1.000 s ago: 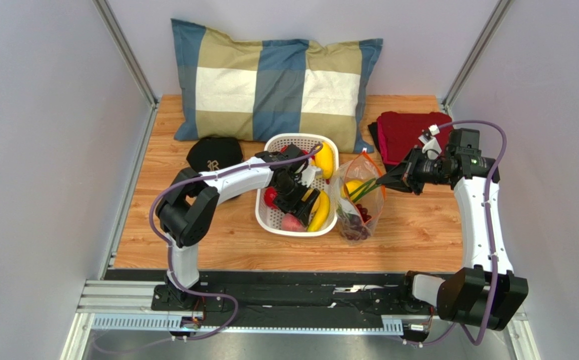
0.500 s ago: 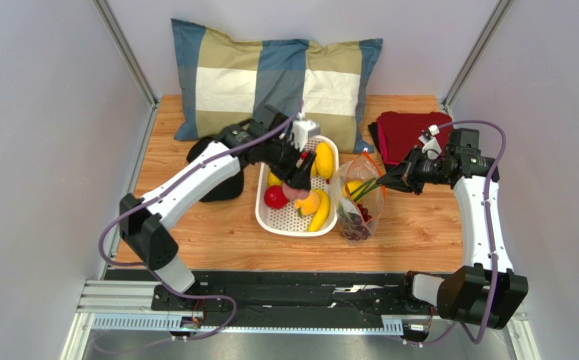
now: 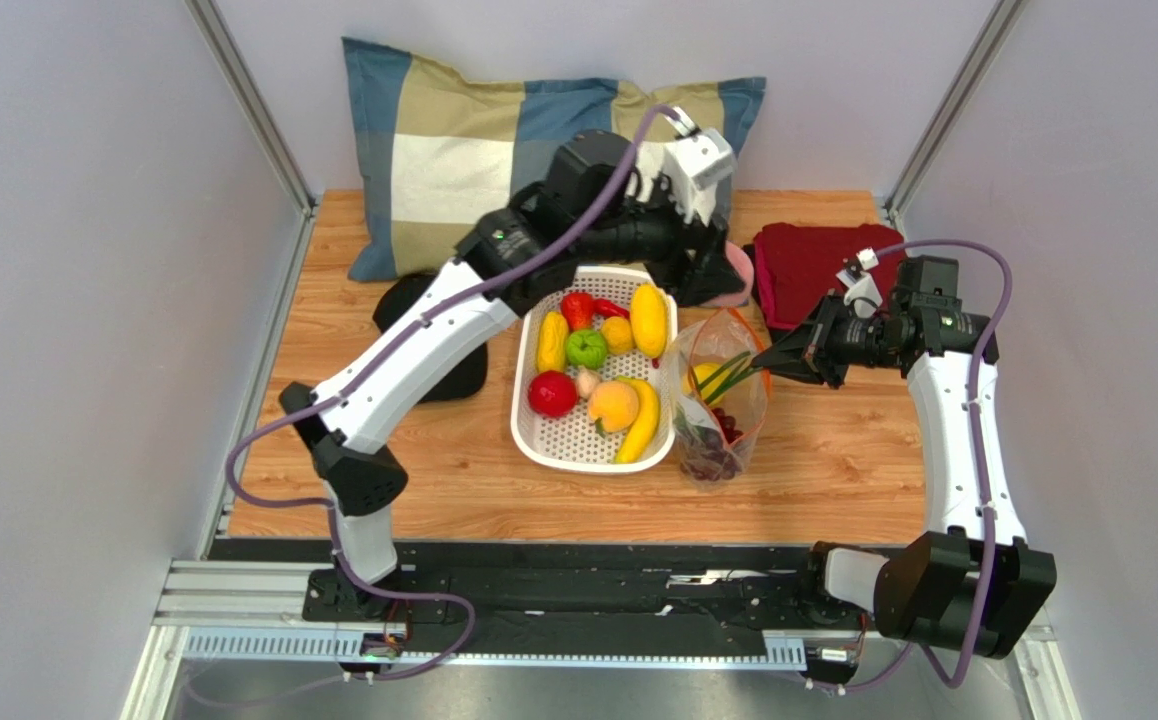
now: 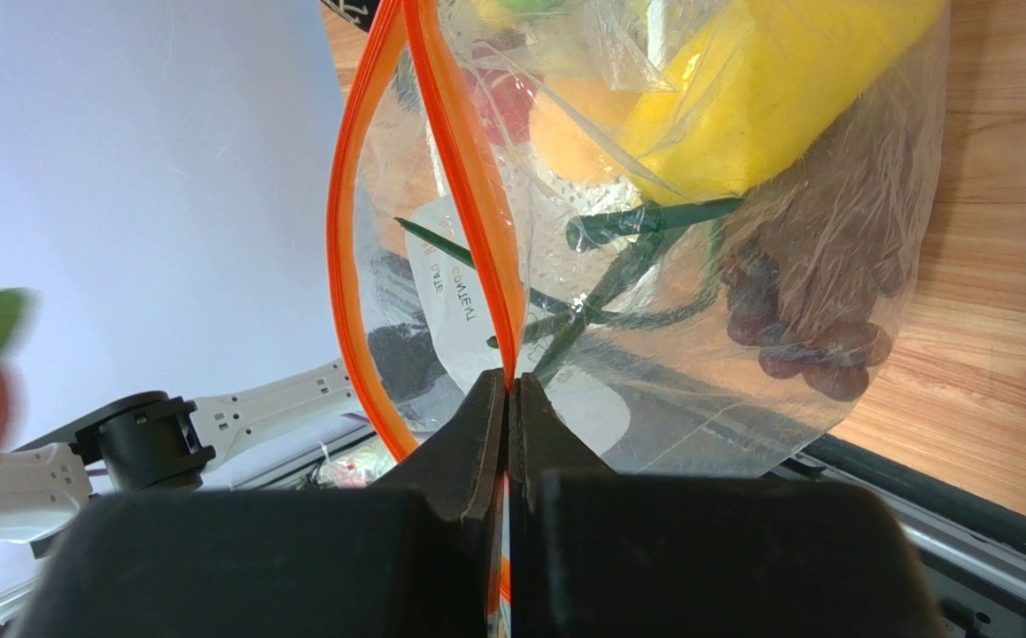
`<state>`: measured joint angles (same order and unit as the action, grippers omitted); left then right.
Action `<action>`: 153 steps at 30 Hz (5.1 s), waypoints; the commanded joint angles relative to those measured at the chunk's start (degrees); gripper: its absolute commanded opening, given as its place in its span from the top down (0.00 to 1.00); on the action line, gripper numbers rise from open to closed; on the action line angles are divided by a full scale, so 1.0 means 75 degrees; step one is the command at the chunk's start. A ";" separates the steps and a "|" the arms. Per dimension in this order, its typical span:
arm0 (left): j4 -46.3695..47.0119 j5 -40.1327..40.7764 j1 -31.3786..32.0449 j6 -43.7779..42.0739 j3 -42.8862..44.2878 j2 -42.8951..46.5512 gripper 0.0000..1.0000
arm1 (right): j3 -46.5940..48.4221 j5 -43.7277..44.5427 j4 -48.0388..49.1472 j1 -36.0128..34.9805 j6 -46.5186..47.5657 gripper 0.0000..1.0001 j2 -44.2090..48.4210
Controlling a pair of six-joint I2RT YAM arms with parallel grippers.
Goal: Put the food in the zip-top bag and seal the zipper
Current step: Place the fake fruit in the zipper food storage bag, then pick up the fake fruit from the bin, then place the fake fruit in the zipper food storage bag, then pick up the fake fruit from the bin.
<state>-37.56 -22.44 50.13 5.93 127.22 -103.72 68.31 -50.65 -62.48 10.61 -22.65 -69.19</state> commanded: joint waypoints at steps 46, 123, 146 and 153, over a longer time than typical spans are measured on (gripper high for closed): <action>0.1375 0.0214 -0.0684 -0.3744 -0.6392 -0.0502 0.07 | 0.0594 -0.0043 -0.0084 -0.0032 0.0407 1.00 -0.0033; -0.1098 0.0319 -0.0893 -0.1035 -0.3492 0.1735 0.04 | 0.0770 0.0367 -0.0283 -0.0032 0.0794 1.00 0.0026; -0.1520 0.2980 -0.1082 -0.3568 -0.5923 -0.0127 0.02 | 0.0782 0.0355 -0.0353 -0.0032 0.0841 1.00 -0.0068; -0.1507 0.2910 -0.1082 -0.3545 -0.5982 -0.0397 0.18 | 0.0782 0.0379 -0.0341 -0.0032 0.0864 1.00 -0.0126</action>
<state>-48.90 -0.78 41.91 -19.49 82.41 -106.74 71.75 -47.59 -64.75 10.52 -17.26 -70.13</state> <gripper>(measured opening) 0.867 0.010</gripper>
